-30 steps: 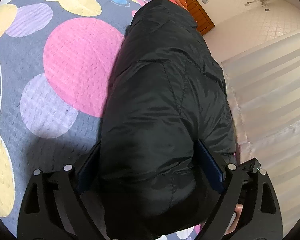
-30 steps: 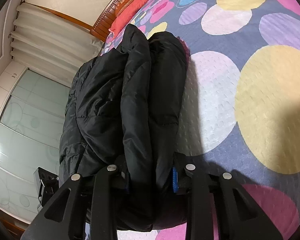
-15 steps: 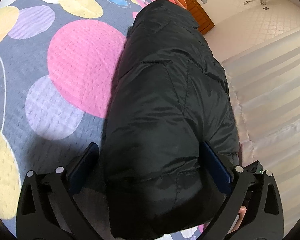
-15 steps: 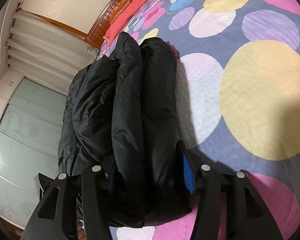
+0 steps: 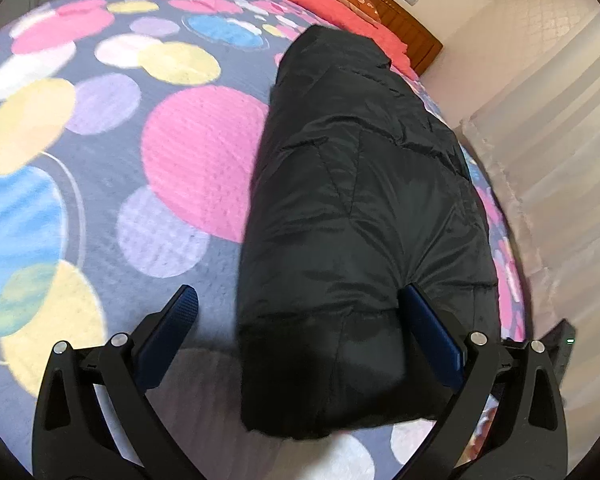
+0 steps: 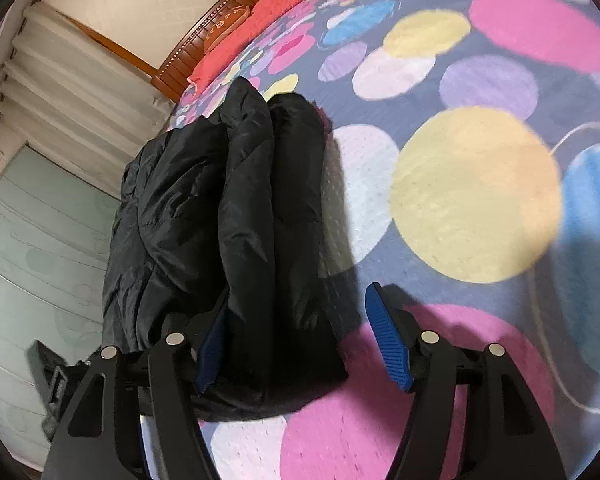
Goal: Fold large clothes
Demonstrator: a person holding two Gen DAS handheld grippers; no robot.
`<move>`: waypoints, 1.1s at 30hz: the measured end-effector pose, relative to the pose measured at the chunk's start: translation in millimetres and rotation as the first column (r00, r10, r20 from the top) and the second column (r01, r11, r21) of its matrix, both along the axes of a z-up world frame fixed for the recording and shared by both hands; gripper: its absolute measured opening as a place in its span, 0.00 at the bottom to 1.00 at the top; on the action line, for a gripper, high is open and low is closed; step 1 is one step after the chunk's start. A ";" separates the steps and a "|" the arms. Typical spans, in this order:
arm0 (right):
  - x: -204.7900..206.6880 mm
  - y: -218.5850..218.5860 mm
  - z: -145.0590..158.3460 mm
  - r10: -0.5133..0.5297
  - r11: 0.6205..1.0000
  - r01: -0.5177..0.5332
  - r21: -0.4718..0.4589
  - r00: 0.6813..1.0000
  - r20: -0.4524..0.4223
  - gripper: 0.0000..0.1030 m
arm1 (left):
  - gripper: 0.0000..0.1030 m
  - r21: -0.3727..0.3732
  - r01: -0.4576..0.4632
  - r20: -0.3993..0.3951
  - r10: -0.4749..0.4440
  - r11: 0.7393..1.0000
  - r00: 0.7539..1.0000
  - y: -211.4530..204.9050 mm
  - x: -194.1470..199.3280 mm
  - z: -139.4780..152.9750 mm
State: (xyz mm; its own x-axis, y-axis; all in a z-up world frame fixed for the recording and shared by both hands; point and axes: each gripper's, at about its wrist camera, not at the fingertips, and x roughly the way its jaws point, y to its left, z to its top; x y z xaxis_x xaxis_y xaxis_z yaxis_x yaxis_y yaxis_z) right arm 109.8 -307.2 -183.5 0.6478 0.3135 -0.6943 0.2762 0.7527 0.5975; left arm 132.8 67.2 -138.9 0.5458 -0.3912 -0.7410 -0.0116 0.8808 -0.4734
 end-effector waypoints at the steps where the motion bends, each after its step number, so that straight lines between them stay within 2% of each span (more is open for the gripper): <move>1: -2.7 2.4 5.3 -0.004 1.000 0.004 -0.029 1.000 0.004 0.63 | 0.98 0.027 -0.004 0.011 0.003 1.000 1.000 -1.5 -3.6 3.7; 4: -15.3 14.5 30.3 -0.018 0.983 0.021 -0.180 1.000 0.020 0.63 | 0.98 0.151 -0.019 0.065 0.010 0.988 0.998 -8.3 -18.8 20.5; 7: -25.3 27.5 51.0 -0.018 0.958 0.029 -0.286 0.999 0.041 0.63 | 0.98 0.250 -0.061 0.113 0.033 0.966 0.993 -12.4 -33.4 33.9; 10: -30.8 37.7 65.7 -0.009 0.934 0.029 -0.355 0.998 0.060 0.69 | 0.98 0.322 -0.112 0.162 0.062 0.940 0.985 -16.8 -46.1 48.0; 15: -38.8 68.1 85.6 0.045 0.895 0.001 -0.446 0.995 0.090 0.70 | 0.98 0.358 -0.150 0.203 0.080 0.922 0.976 -21.4 -58.6 64.7; 22: -40.9 98.0 110.1 0.086 0.844 0.002 -0.536 0.987 0.139 0.70 | 0.98 0.326 -0.125 0.223 0.052 0.937 0.973 -25.7 -70.1 80.3; 28: -46.2 107.2 118.0 0.092 0.829 0.012 -0.560 0.983 0.156 0.71 | 0.98 0.335 -0.092 0.246 0.008 0.938 0.969 -34.9 -77.6 89.4; 33: -48.5 111.3 121.7 0.093 0.822 0.016 -0.569 0.982 0.162 0.71 | 0.98 0.366 -0.083 0.268 -0.019 0.927 0.963 -42.8 -82.1 95.6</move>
State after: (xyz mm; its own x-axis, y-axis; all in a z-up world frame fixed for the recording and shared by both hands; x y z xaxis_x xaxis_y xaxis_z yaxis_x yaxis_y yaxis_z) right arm 61.3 -195.9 -61.7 0.7709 -0.0719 -0.6329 0.1718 0.9803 0.0978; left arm 50.7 24.5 -43.3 0.7474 -0.0955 -0.6575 0.0365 0.9940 -0.1029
